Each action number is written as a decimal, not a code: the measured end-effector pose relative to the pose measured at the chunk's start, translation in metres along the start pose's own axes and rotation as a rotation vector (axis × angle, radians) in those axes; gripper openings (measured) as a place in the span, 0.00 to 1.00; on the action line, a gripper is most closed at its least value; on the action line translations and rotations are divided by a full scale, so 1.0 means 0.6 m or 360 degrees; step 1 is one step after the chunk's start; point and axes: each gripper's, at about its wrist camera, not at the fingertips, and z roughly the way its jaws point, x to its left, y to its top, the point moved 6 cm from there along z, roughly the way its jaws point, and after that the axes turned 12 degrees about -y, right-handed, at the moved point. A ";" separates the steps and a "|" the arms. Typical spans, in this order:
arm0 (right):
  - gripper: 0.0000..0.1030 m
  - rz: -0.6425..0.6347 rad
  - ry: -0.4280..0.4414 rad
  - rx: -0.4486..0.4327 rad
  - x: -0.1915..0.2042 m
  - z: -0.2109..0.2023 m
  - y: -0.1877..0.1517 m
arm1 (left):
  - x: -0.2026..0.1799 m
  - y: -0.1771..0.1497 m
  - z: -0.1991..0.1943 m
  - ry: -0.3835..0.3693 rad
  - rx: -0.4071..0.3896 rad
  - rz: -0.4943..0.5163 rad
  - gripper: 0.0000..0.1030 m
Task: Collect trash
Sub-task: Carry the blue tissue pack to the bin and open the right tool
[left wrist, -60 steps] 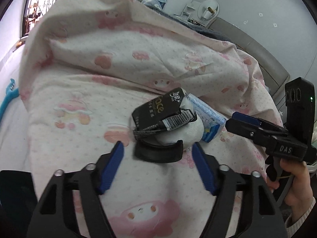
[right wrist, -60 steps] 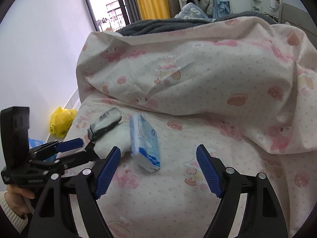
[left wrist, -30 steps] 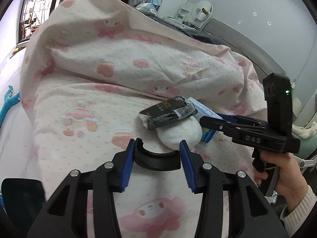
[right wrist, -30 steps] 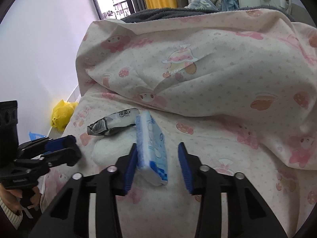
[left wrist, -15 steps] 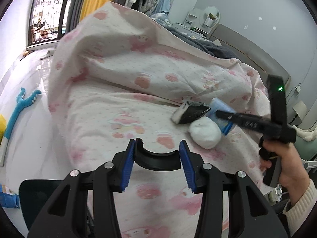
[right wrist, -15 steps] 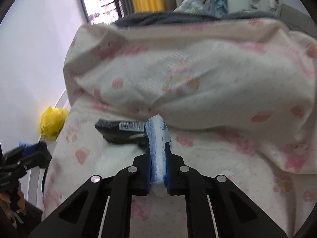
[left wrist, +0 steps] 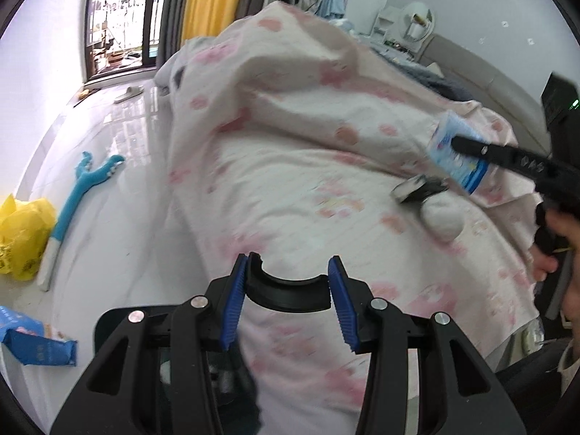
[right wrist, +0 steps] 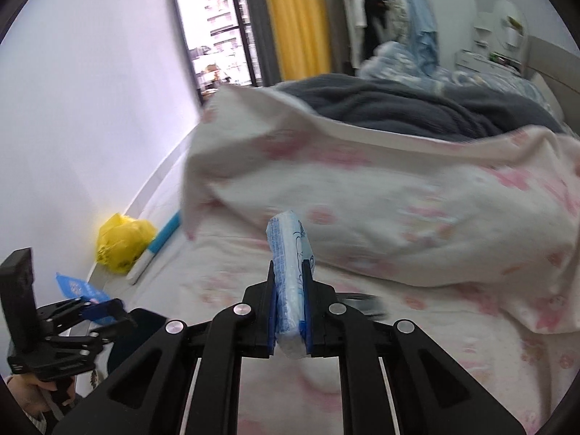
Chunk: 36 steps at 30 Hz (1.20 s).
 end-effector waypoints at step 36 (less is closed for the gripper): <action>0.11 -0.0494 0.0453 0.0284 0.472 0.020 -0.135 | 0.264 -0.213 -0.080 0.0260 0.0476 -0.0382 0.65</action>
